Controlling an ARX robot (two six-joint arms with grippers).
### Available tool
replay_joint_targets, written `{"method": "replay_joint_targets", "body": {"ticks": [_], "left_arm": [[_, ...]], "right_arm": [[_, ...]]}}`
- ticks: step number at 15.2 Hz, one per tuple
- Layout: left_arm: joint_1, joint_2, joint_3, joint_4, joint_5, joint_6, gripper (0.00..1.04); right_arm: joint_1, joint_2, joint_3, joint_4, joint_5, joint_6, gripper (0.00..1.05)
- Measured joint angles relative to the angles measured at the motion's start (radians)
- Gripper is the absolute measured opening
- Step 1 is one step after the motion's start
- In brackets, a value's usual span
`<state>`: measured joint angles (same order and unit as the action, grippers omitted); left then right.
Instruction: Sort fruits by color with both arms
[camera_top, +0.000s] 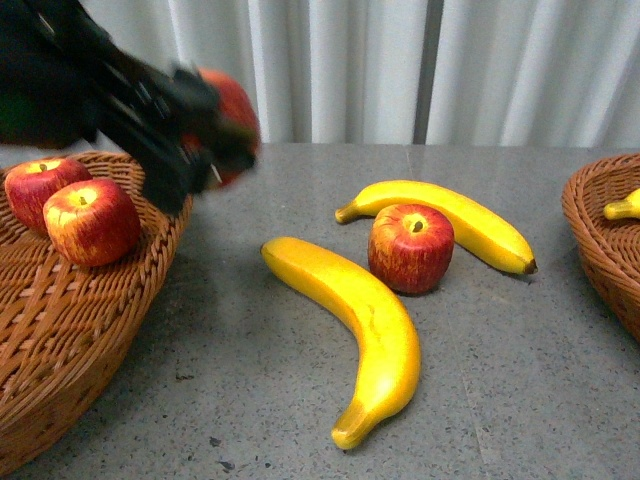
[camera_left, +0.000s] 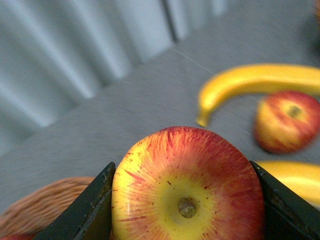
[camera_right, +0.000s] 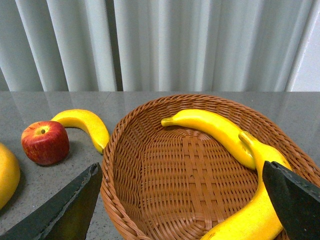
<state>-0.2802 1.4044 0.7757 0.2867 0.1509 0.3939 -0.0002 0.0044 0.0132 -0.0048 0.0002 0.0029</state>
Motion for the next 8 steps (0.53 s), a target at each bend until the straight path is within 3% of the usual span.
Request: {"method": "replay_joint_targets", "body": {"ticks": [2,3,8], "left_arm": [[0.221,-0.133,-0.042,-0.006,-0.264,-0.285,0.68],[0.264,-0.134,-0.072,-0.033,-0.278,-0.346,0.68],[0.292,-0.132,-0.143,-0.057,-0.288,-0.488,0.68]], "right_arm": [[0.000,0.000,0.000,0.000,0.000,0.000,0.98],[0.000,0.000,0.000,0.000,0.000,0.000,0.98],[0.000,0.000,0.000,0.000,0.000,0.000,0.98]]}}
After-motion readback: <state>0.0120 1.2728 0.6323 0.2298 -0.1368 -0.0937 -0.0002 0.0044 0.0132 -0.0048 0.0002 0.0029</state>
